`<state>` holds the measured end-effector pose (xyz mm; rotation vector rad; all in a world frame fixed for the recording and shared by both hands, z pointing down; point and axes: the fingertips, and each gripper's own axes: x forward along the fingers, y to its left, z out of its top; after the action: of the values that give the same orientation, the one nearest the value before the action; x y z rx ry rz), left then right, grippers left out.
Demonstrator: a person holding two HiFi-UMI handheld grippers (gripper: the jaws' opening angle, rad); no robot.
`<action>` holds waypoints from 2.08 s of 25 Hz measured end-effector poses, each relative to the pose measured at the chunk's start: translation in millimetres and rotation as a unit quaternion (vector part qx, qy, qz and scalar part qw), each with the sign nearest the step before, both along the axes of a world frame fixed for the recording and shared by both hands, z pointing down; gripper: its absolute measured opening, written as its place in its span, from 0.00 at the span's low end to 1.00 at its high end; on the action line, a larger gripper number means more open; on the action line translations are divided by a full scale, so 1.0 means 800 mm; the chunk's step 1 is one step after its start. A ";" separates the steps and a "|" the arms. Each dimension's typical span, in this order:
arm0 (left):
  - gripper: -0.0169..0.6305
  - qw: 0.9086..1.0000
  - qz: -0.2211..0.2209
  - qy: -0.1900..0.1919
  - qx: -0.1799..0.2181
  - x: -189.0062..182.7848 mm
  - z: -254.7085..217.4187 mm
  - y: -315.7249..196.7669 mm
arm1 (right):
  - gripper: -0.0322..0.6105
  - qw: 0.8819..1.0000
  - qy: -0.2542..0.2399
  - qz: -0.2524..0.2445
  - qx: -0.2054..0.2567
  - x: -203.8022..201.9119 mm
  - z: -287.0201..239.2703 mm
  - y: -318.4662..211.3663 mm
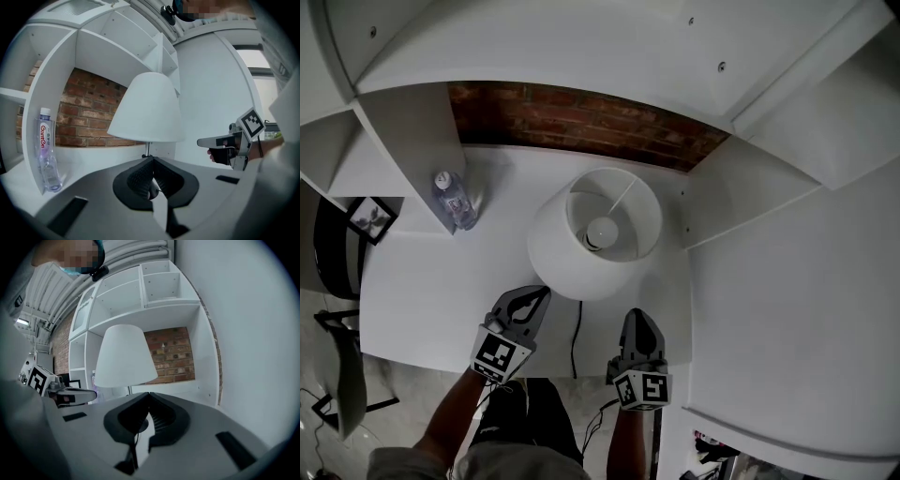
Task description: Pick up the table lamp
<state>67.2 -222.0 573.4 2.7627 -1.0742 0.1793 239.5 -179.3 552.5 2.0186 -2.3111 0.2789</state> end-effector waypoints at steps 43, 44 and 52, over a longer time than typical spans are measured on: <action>0.29 0.998 0.033 0.025 0.053 0.087 0.064 -0.089 | 0.09 0.999 0.020 0.024 0.010 0.055 0.071 -0.037; 0.29 0.998 0.033 0.025 0.053 0.088 0.065 -0.091 | 0.08 0.999 0.020 0.024 0.010 0.055 0.070 -0.038; 0.27 0.998 0.028 0.013 0.057 0.093 0.069 -0.101 | 0.09 0.999 0.018 0.023 0.015 0.061 0.073 -0.044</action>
<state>141.4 -302.7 628.9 2.8889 -1.0331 0.0912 288.6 -214.6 610.9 2.0757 -2.2627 0.2093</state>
